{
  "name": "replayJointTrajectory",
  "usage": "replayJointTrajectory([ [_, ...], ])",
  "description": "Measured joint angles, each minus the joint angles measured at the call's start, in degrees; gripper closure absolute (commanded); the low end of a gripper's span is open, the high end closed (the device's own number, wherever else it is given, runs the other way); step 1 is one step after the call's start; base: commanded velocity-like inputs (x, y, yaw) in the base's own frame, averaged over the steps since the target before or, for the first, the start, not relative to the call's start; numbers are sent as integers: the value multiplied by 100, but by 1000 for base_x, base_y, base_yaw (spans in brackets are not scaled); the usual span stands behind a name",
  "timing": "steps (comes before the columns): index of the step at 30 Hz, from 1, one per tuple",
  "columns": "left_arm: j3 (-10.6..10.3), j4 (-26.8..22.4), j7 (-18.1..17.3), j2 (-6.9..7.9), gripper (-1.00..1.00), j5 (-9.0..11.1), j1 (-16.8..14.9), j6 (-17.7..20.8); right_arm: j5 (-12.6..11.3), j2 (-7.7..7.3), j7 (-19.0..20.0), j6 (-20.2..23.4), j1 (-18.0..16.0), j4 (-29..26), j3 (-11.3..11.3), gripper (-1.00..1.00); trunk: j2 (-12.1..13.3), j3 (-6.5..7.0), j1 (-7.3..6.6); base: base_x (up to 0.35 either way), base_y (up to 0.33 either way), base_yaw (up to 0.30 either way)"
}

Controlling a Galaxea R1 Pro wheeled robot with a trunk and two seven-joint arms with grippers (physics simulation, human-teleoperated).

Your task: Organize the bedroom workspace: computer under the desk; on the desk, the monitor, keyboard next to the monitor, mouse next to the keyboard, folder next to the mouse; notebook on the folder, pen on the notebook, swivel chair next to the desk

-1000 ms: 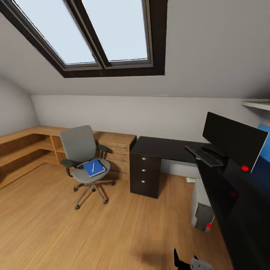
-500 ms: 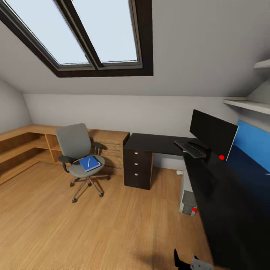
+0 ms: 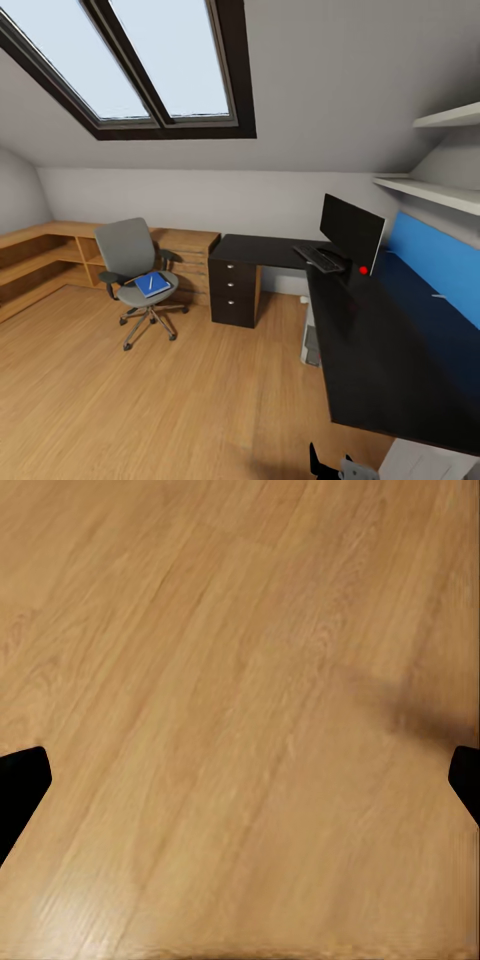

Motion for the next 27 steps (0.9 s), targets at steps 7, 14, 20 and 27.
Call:
replayJointTrajectory([
  [7, -9, 0, 0, 0, -100, 0, -1, 2, 0, 0, 0, 0, 0, 0, 0, -100, 281, 126, -154, -301, -208, 0],
  [14, -17, 0, -1, -3, -100, 0, -1, 9, 0, 0, 0, 0, 0, 0, 2, -100, 563, 252, -308, -301, -208, 0],
  [20, -17, 1, -9, -1, -100, -1, -2, 2, 0, 0, -4, -1, 1, 0, -3, -100, 804, 360, -440, -292, -216, -72],
  [27, -9, 2, -9, -1, -100, -1, -2, -17, 1, -1, 0, 0, 1, 0, -1, -100, 1085, 487, -597, -161, -132, -245],
])
